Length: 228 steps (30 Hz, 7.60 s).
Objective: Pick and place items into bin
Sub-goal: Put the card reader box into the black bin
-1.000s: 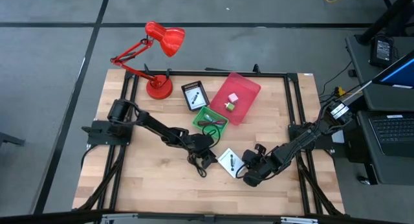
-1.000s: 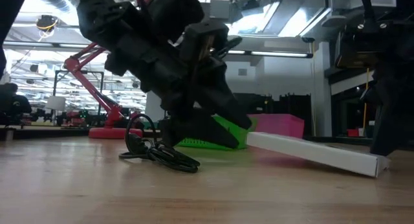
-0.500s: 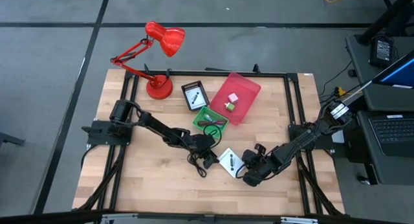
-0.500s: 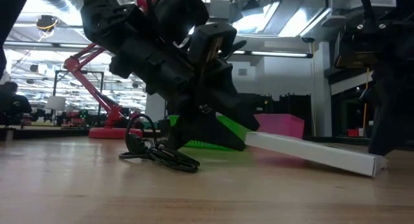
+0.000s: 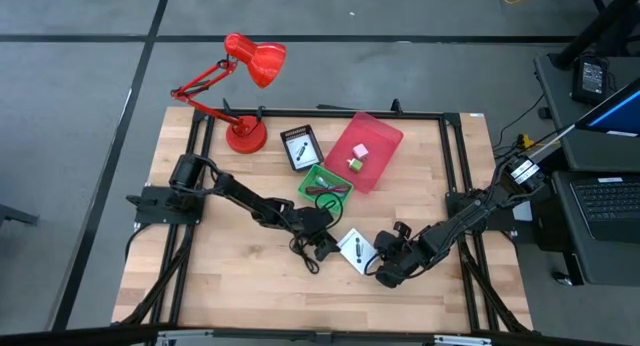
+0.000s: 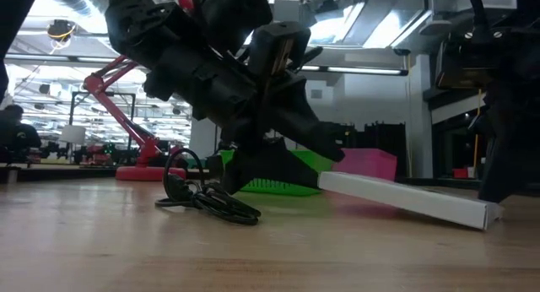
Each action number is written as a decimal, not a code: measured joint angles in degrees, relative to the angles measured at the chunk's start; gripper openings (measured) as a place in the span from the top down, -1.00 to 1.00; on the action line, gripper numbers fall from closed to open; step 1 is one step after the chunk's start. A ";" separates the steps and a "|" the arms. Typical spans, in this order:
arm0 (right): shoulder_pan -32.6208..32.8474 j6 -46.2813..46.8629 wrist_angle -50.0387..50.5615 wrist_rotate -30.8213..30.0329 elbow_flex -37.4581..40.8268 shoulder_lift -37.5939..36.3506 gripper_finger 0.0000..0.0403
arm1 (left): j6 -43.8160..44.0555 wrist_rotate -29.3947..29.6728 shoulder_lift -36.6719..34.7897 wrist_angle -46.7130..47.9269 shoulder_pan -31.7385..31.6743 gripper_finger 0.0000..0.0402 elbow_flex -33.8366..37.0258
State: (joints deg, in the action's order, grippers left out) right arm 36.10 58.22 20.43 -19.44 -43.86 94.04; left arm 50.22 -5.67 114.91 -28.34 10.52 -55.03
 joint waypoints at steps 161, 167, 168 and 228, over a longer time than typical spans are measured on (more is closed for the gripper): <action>0.22 -18.45 -7.76 -21.72 0.13 -12.07 1.00 | -28.61 -2.76 -42.68 15.58 -24.69 0.81 21.28; 0.22 -19.67 -7.80 -22.99 0.15 -12.07 1.00 | -30.04 -1.60 -44.12 18.94 -28.19 0.81 21.25; 0.22 -19.69 -7.80 -23.02 0.15 -12.07 1.00 | -30.19 -1.60 -44.22 19.27 -28.93 0.81 21.25; -8.61 -25.57 -7.91 -22.99 0.20 -12.02 1.00 | -39.12 -12.43 -41.18 26.88 -49.40 0.75 21.21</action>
State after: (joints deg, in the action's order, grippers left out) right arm 27.49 32.64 12.51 -42.44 -43.66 82.02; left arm 11.10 -18.10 73.73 -1.45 -38.87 -33.82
